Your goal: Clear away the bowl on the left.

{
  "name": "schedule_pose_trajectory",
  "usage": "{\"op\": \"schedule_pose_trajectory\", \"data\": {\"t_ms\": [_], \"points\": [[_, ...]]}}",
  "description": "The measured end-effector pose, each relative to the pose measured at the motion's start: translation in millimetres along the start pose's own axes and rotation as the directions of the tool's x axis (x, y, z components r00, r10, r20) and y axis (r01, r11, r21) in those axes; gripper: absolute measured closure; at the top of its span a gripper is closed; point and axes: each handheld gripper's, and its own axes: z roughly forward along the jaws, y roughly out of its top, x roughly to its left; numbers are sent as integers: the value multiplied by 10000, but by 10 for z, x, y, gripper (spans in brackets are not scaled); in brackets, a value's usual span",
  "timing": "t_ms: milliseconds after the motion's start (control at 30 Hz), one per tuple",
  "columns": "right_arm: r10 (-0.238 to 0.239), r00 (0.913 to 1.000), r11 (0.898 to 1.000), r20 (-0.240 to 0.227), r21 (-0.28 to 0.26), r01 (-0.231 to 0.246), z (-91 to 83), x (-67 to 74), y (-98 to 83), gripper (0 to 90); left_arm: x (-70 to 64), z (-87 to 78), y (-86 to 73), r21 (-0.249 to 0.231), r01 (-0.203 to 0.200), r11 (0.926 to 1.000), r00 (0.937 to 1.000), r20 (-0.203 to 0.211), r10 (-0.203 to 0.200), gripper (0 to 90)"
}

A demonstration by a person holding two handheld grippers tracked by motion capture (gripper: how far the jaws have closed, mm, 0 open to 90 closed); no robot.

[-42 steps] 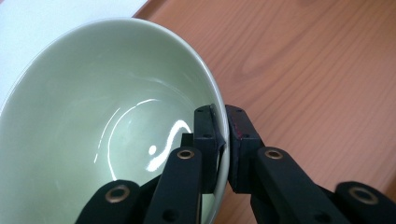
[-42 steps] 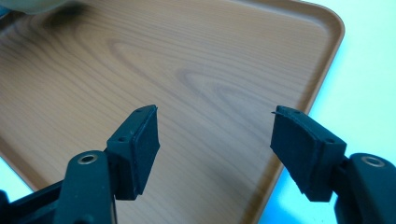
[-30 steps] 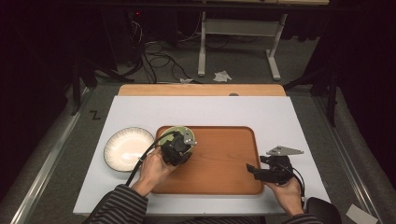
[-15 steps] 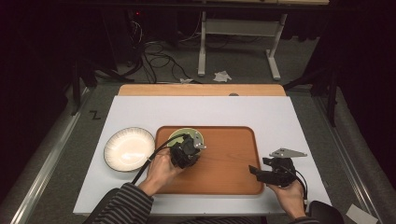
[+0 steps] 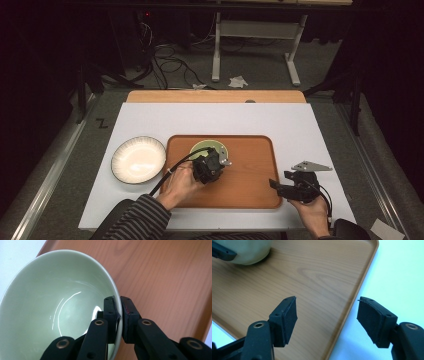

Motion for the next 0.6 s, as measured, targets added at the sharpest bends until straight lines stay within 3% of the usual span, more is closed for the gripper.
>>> {"op": "schedule_pose_trajectory", "data": {"t_ms": [400,600], "points": [[285,9994,9996,219,-28,-285,-75,-17,-78,338,-72,93,119,-172,-500,9986,9983,296,505,844],[388,9987,9992,329,-35,-387,-119,-24,-122,338,-59,123,150,-238,-529,9983,9974,474,539,843]]}}
